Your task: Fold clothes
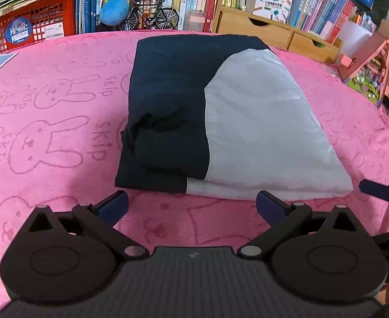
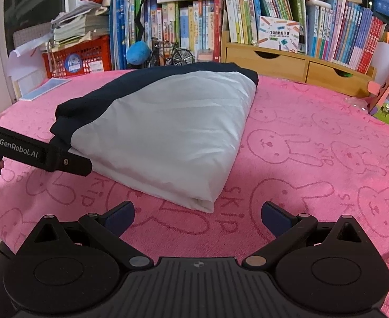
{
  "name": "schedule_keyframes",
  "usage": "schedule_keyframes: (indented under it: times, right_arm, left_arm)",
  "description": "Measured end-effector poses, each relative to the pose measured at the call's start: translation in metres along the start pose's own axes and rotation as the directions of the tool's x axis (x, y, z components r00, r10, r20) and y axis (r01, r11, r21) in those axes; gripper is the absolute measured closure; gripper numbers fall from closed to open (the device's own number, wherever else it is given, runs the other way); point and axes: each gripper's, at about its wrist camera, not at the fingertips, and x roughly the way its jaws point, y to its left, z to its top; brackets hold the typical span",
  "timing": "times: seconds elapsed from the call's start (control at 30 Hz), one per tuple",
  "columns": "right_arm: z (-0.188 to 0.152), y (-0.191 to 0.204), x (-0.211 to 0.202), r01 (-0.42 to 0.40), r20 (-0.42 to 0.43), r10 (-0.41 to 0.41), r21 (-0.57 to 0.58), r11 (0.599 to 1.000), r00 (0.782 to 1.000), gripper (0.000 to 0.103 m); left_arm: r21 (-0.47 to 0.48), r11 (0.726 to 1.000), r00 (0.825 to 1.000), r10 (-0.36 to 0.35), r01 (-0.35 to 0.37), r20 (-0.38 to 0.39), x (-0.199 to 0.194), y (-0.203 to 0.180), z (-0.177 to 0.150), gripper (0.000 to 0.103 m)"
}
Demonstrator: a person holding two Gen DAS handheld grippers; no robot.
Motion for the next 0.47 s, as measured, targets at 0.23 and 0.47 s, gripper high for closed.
schedule_keyframes:
  times: [0.23,0.47]
  right_arm:
    - [-0.0017,0.0007,0.0023,-0.001,-0.008,0.001,0.000,1.000,1.000,0.000]
    - [-0.0027,0.0002,0.0044,0.001,-0.015,-0.001,-0.003,1.000,1.000,0.000]
  left_arm:
    - [0.017,1.000,1.000,0.002,-0.002,0.014,-0.0008,-0.0038,-0.0018,0.000]
    - [0.057,0.998,1.000,0.014,-0.015,0.012,0.0017,-0.0083,-0.0029,0.000]
